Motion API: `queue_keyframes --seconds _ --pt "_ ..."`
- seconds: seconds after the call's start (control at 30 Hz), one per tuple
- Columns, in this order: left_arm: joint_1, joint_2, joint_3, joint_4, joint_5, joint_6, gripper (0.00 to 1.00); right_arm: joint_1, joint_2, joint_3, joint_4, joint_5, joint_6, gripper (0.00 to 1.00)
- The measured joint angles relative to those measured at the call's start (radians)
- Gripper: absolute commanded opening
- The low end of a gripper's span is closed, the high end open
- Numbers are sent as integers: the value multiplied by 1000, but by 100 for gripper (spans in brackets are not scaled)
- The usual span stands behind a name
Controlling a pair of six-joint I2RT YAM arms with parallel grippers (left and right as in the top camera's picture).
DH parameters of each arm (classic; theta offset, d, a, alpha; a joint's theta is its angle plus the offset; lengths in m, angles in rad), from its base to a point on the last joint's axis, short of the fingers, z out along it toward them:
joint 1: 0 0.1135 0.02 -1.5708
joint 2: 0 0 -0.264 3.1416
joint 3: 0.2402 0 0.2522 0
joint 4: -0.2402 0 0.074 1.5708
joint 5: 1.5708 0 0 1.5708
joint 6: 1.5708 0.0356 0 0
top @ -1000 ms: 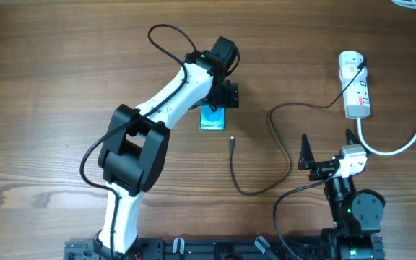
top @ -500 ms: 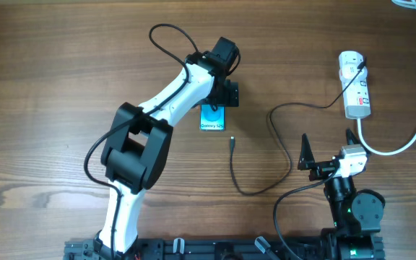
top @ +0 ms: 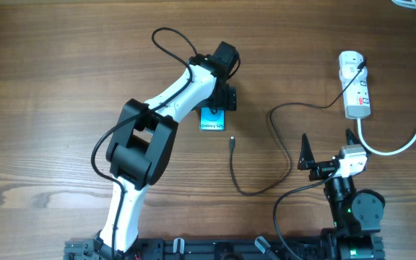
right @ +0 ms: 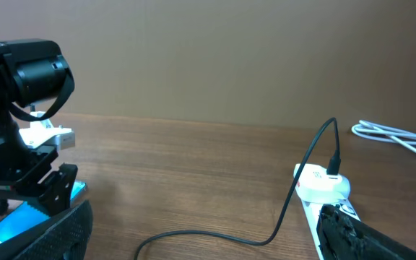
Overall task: Plug charger to phone and switch on socket
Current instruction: 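Lower the left gripper over the phone and close on its edge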
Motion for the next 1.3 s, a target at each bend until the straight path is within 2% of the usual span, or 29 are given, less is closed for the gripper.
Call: queue_keyframes --seconds 0.33,0.4,0.5,0.67,0.83,0.97,1.07,1.3 --pt "0 3 5 -15 0 -3 100 0 0 0 0 0 0 100" --pt "0 3 5 -15 1 -3 98 0 0 0 0 0 0 100" --pt "0 3 5 -15 2 -3 89 0 0 0 0 0 0 100" --pt "0 3 5 -15 1 -6 87 0 0 0 0 0 0 100" --pt "0 3 5 -19 2 -7 77 0 0 0 0 0 0 100" --pt "0 3 5 -22 5 -7 75 0 0 0 0 0 0 100" --pt "0 3 5 -26 5 -7 70 0 0 0 0 0 0 100" --pt "0 3 7 -34 9 -7 68 0 0 0 0 0 0 100"
